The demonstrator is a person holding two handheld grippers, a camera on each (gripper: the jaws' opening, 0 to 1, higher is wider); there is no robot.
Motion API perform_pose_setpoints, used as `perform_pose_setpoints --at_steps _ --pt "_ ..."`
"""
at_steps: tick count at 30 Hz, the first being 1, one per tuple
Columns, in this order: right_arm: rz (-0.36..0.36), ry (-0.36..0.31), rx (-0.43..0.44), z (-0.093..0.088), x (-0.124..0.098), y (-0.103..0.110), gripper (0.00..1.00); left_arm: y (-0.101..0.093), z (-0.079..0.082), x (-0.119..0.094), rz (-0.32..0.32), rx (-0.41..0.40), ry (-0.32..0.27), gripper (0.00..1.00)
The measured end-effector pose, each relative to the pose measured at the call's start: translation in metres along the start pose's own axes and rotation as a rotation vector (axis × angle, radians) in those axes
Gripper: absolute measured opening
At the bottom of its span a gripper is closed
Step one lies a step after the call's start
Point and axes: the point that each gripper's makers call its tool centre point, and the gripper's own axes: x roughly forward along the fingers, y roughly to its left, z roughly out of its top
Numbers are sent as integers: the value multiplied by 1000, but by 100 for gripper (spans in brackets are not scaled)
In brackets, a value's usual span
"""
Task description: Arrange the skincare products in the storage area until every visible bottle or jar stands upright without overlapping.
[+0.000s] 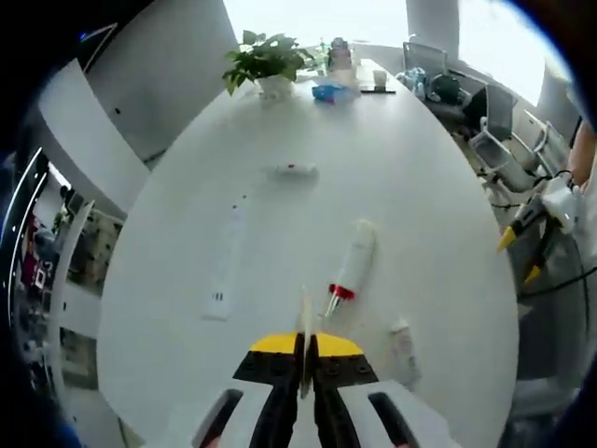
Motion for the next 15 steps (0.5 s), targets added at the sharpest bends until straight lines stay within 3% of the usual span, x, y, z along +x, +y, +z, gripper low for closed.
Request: perform_pose_setpoints --at_steps 15 --pt "12 4 8 0 1 1 54 24 6 17 1 -20 -16 2"
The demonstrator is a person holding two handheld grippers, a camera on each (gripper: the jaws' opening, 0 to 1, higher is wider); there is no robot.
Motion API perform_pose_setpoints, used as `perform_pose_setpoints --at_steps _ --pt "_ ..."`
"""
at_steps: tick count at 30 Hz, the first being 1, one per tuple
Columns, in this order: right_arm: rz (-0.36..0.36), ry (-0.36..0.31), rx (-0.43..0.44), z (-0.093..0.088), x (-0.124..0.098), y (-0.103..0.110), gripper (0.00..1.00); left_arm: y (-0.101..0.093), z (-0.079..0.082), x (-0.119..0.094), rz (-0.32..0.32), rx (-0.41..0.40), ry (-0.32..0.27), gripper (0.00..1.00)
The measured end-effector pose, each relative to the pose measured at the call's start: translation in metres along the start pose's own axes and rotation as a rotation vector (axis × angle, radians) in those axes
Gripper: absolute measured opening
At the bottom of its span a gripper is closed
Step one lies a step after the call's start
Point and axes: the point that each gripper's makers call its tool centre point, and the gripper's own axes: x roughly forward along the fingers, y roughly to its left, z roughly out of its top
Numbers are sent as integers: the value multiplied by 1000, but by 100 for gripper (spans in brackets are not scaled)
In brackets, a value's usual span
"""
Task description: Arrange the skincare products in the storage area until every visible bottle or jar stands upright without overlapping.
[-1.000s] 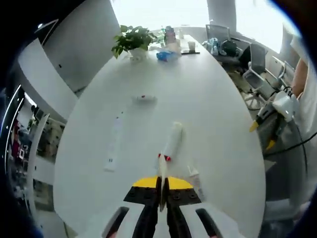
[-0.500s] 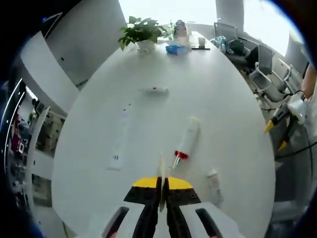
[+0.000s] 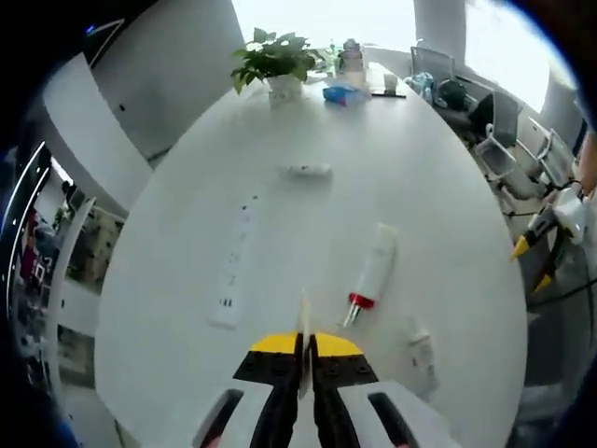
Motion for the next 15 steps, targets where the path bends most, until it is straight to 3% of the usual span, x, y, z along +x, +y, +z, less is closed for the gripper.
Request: perform_pose_setpoints --at_steps 11,15 --pt "-1 2 -1 -1 0 1 54 7 1 5 -16 -37 9 4" --pt "-1 0 -2 -1 0 1 54 8 0 5 4 4 20 6"
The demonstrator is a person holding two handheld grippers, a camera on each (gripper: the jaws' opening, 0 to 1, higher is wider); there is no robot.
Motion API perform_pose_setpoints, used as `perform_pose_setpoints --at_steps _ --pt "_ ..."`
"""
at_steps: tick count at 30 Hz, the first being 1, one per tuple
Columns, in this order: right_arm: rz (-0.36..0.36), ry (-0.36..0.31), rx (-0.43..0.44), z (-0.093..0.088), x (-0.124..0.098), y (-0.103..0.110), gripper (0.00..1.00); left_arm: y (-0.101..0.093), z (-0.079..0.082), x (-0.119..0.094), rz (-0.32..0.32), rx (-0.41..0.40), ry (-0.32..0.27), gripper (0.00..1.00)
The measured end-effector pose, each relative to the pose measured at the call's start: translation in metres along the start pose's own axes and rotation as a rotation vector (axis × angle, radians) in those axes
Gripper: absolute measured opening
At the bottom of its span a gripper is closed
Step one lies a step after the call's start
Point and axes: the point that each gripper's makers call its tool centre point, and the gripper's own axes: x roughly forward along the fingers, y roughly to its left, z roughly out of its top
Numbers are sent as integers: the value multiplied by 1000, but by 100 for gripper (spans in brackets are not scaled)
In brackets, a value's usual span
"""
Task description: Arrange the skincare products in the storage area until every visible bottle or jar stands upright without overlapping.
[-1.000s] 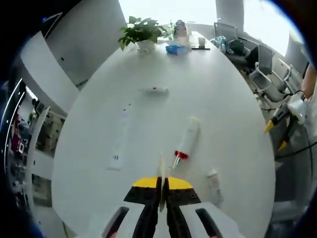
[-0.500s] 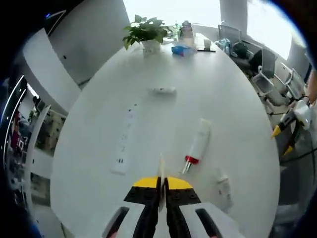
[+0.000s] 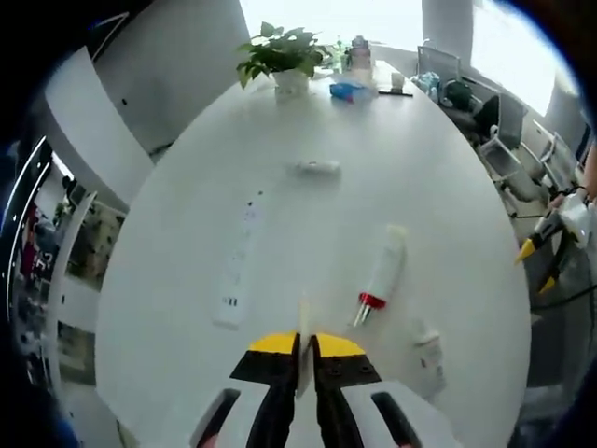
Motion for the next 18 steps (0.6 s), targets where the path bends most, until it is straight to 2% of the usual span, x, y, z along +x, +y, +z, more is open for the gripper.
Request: perform_pose_setpoints --at_steps 8,13,18 --pt "-2 -1 -3 0 0 0 54 0 4 -3 15 10 -7 7" --pt "-3 -3 -5 1 0 0 54 6 8 -9 52 14 -22 17" --pt "-3 -4 -7 2 -1 0 54 6 10 -19 64 0 -35 21"
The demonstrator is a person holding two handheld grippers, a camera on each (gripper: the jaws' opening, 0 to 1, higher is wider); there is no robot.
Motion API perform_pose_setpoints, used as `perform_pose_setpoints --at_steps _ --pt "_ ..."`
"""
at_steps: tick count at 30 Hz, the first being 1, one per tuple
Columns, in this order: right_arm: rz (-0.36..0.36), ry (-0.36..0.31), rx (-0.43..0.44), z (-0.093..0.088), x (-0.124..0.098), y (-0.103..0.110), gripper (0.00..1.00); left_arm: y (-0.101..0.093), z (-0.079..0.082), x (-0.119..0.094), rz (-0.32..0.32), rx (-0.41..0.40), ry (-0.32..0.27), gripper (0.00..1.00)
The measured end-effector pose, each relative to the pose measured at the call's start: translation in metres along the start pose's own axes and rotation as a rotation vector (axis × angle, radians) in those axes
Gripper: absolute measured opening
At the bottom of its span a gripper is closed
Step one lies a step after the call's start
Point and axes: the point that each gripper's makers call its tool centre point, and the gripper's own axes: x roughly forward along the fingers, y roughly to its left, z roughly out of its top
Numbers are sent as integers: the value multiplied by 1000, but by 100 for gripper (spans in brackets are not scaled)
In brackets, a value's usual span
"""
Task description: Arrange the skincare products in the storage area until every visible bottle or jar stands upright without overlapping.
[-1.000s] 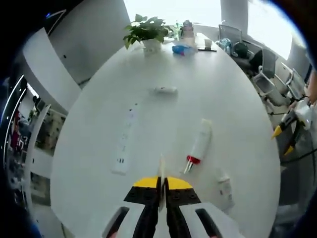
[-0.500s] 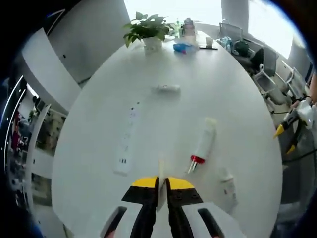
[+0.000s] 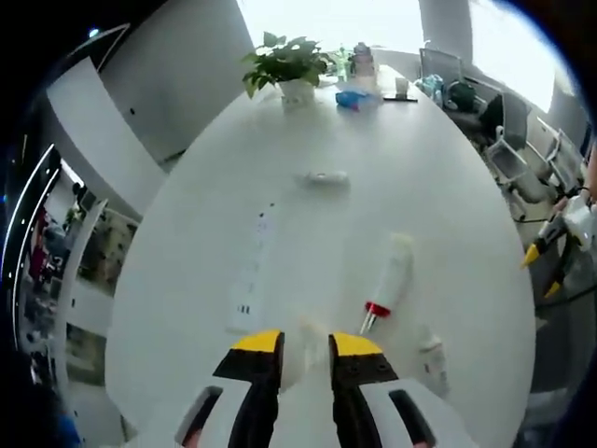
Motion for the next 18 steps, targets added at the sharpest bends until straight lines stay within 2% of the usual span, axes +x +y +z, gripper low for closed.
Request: perform_pose_setpoints --at_steps 4,5,7,8,10,12,13,14,17,18 --pt "0 -1 -4 0 0 0 54 1 1 -9 23 -3 -6 22" --pt "0 -1 -4 0 0 0 54 4 2 -16 55 -26 -23 23" --pt "-1 -2 -7 0 0 0 54 6 8 -22 92 -77 -77 24" --pt "-2 0 -7 0 0 0 54 4 12 -28 113 -133 -131 25" --pt "-2 0 -9 0 0 0 54 1 14 -37 147 -198 -196 29" --pt "0 2 -10 0 0 0 54 -8 11 -46 162 -255 -245 33" --pt "1 3 -11 -1 0 0 54 -22 12 -56 164 -370 -333 33" --pt "2 5 -14 -1 1 0 54 -27 10 -61 172 -418 -374 34" --pt "13 10 -21 -1 1 2 54 -55 -4 -76 195 -472 -430 39" --pt "16 10 -25 -1 1 3 54 -69 -10 -80 189 -500 -442 42"
